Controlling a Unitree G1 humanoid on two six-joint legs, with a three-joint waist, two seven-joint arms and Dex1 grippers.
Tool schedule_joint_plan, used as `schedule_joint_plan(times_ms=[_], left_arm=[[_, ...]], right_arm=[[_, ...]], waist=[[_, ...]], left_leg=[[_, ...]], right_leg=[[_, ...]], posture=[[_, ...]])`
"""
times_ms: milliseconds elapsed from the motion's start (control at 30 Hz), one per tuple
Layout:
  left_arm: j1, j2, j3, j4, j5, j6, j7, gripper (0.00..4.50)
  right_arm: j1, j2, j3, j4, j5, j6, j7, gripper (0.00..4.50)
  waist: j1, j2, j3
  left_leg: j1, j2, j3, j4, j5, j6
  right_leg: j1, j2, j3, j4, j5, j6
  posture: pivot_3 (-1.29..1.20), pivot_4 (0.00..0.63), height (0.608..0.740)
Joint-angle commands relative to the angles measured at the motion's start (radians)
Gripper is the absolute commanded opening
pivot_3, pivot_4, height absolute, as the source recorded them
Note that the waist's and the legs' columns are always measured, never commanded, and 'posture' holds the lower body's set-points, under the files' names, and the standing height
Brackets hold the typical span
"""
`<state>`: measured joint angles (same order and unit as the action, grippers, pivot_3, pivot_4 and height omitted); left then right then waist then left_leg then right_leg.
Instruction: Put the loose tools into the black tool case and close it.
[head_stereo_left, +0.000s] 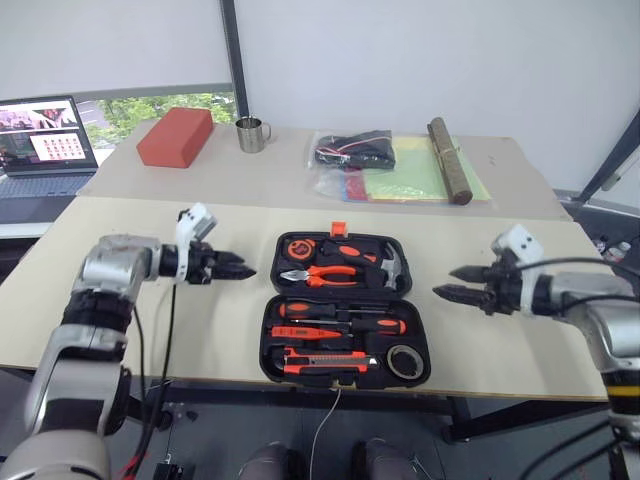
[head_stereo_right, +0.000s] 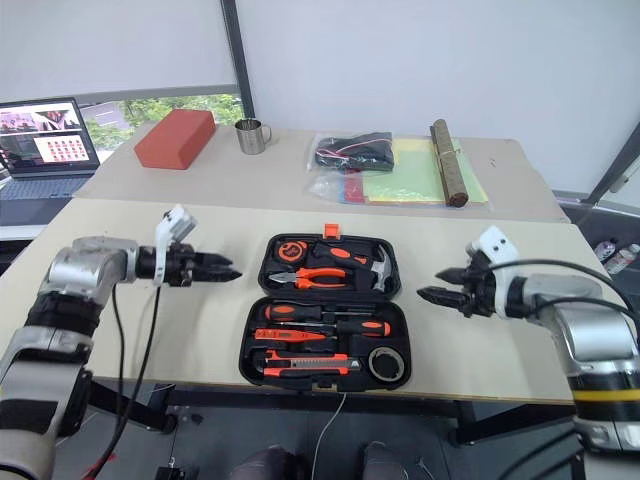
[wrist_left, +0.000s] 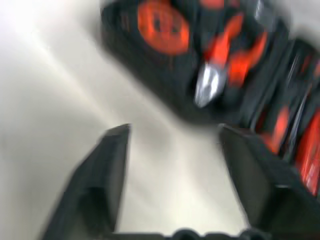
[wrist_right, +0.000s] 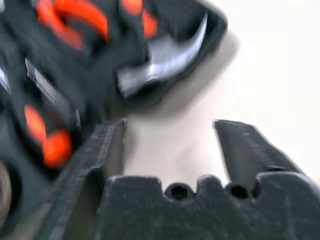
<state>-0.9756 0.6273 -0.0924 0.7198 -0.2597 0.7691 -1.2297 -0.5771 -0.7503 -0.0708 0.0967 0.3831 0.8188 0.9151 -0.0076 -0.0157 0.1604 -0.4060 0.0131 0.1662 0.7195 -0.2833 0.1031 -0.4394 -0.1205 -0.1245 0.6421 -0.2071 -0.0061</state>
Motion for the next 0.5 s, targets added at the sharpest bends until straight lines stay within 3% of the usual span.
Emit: schedule_joint_plan(times_ms=[33,167,200,267,333,367,400,500], left_arm=[[-0.076,-0.071,0.016,0.116,0.010,0.063,0.076,4.00],[-0.124,-0.134,0.029,0.216,0.029,0.047,0.156,4.00],[-0.132,-0.144,0.034,0.235,0.032,0.040,0.170,3.74],[-0.136,-0.155,0.043,0.260,0.038,0.023,0.181,3.35],[-0.140,-0.162,0.053,0.276,0.038,0.019,0.185,2.51],[-0.139,-0.163,0.055,0.275,0.038,0.022,0.182,2.41],[-0.137,-0.163,0.056,0.273,0.039,0.024,0.178,1.85],[-0.127,-0.162,0.063,0.263,0.041,0.032,0.168,1.03]], right_arm=[[-0.111,0.067,0.041,0.119,-0.039,0.065,-0.095,3.92],[-0.207,0.148,0.064,0.256,-0.064,0.075,-0.158,3.92],[-0.223,0.160,0.069,0.284,-0.074,0.072,-0.170,3.92],[-0.254,0.186,0.071,0.344,-0.098,0.055,-0.203,3.41],[-0.275,0.203,0.073,0.382,-0.113,0.042,-0.215,2.81],[-0.277,0.206,0.075,0.387,-0.117,0.039,-0.216,2.72],[-0.278,0.208,0.076,0.389,-0.119,0.037,-0.215,2.13],[-0.266,0.214,0.076,0.370,-0.119,0.039,-0.211,1.24]], waist=[[-0.002,0.000,0.000],[-0.009,0.000,0.000],[-0.008,0.000,0.000],[-0.011,0.000,0.000],[-0.015,0.000,0.000],[-0.014,0.000,0.000],[-0.011,0.000,0.000],[-0.010,0.001,0.000]], left_leg=[[-0.001,0.000,0.000,0.000,0.000,0.000],[-0.005,0.000,0.001,-0.004,0.000,0.000],[-0.005,0.000,0.002,-0.005,0.000,0.000],[-0.005,0.000,0.002,-0.006,0.000,0.000],[-0.004,0.000,0.002,-0.007,0.000,-0.001],[-0.004,0.000,0.002,-0.007,0.000,-0.001],[-0.004,-0.001,0.002,-0.006,0.000,-0.001],[-0.001,-0.001,0.002,-0.006,0.000,-0.001]], right_leg=[[-0.001,0.000,0.000,0.002,-0.001,0.000],[-0.005,0.005,-0.001,0.004,-0.002,0.000],[-0.006,0.006,-0.001,0.003,-0.002,0.000],[-0.005,0.006,-0.001,0.002,-0.002,0.000],[-0.005,0.007,-0.001,0.001,-0.002,0.000],[-0.005,0.006,-0.001,0.001,-0.002,0.000],[-0.004,0.006,0.000,0.002,-0.002,0.000],[0.000,0.005,0.001,0.002,-0.002,0.000]], posture=[[0.00,0.150,0.736],[0.00,0.150,0.736],[0.00,0.150,0.736],[0.00,0.150,0.736],[0.00,0.150,0.736],[0.00,0.150,0.736],[0.00,0.150,0.736],[0.00,0.150,0.736]])
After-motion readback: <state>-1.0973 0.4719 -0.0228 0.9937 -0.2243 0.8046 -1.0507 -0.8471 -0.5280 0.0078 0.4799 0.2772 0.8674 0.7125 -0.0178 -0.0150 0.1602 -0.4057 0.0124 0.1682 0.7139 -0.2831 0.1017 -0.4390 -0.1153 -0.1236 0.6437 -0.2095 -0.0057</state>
